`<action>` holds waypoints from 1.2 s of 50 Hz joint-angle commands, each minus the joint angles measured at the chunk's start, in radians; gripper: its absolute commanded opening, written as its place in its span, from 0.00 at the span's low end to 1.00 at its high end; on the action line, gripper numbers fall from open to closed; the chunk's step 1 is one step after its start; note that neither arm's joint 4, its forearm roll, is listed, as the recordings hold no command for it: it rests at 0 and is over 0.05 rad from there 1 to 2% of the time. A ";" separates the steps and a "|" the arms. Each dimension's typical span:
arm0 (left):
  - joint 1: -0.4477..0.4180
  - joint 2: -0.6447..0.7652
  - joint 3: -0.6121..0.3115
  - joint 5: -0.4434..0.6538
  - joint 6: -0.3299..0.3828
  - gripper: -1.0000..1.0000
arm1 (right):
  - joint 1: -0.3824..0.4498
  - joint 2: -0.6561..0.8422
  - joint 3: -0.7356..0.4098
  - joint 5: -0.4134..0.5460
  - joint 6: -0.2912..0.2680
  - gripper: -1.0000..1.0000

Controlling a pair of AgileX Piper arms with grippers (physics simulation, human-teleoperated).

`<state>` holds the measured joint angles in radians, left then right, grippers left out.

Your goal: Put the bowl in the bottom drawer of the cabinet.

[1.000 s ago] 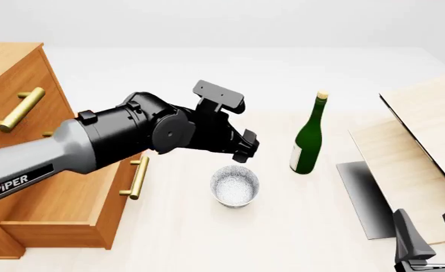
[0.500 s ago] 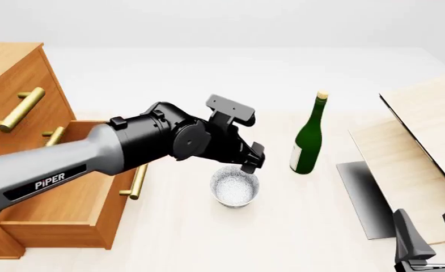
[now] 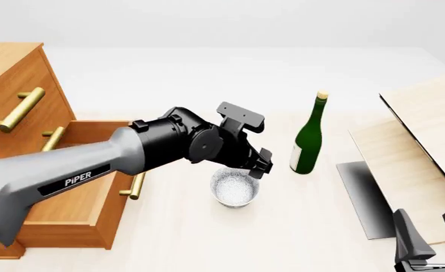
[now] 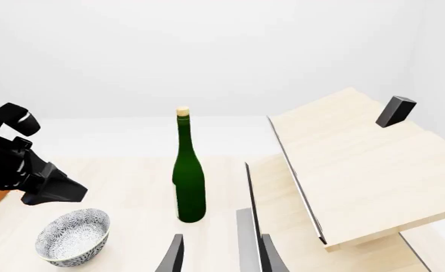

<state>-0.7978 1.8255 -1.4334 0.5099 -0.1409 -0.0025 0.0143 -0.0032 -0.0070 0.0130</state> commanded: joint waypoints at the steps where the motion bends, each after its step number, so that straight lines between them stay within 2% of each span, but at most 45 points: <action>1: -0.004 0.038 -0.027 -0.006 -0.008 1.00 | 0.000 0.000 0.000 0.000 0.000 1.00; 21: 0.000 0.123 -0.091 -0.016 -0.017 1.00 | 0.000 0.000 0.000 0.000 0.000 1.00; 55: 0.004 0.189 -0.082 -0.050 -0.052 1.00 | 0.000 0.000 0.000 0.000 0.000 1.00; 56: -0.003 0.209 -0.065 -0.071 -0.075 1.00 | 0.000 0.000 0.000 0.000 0.000 1.00; 60: -0.006 0.212 -0.062 -0.075 -0.080 1.00 | 0.000 0.000 0.000 0.000 0.000 1.00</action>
<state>-0.7977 2.0163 -1.5074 0.4522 -0.1998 -0.0025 0.0145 -0.0032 -0.0071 0.0130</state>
